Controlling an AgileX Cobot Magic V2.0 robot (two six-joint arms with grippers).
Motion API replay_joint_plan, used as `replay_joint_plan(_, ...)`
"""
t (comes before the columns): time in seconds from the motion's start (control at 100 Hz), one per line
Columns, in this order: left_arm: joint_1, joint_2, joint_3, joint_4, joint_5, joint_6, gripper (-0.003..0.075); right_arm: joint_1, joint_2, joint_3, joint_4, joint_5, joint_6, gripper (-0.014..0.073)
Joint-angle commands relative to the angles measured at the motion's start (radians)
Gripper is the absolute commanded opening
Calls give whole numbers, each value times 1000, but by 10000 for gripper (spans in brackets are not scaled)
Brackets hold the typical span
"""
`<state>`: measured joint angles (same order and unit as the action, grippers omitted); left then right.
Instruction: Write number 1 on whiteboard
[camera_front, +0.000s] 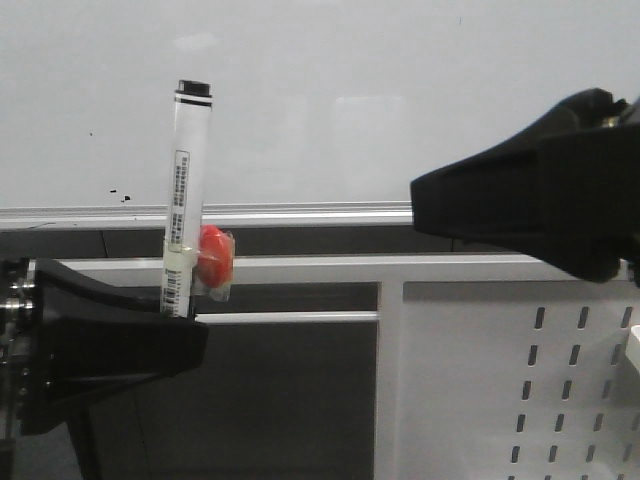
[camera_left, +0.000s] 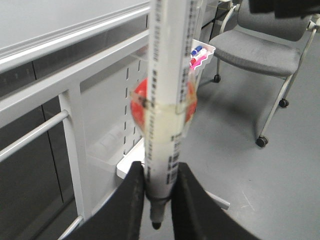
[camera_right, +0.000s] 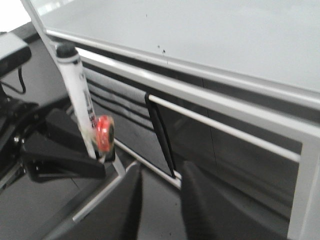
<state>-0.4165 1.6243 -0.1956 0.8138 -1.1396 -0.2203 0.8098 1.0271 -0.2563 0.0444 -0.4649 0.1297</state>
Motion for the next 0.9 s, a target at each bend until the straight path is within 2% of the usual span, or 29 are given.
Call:
replay_joint_plan(0.0, -8, -17, -16, 6, -209, -1, -21, 0, 1, -34, -15, -128, -11, 281)
replay_joint_plan(0.4, -8, -17, -106, 97, -209, -15, -21, 0, 62, -70, -44, -192, -11, 275)
replay_joint_plan(0.89, -8, -17, -132, 115, -209, -34, -21, 40, 104, -118, -87, -214, 3, 275)
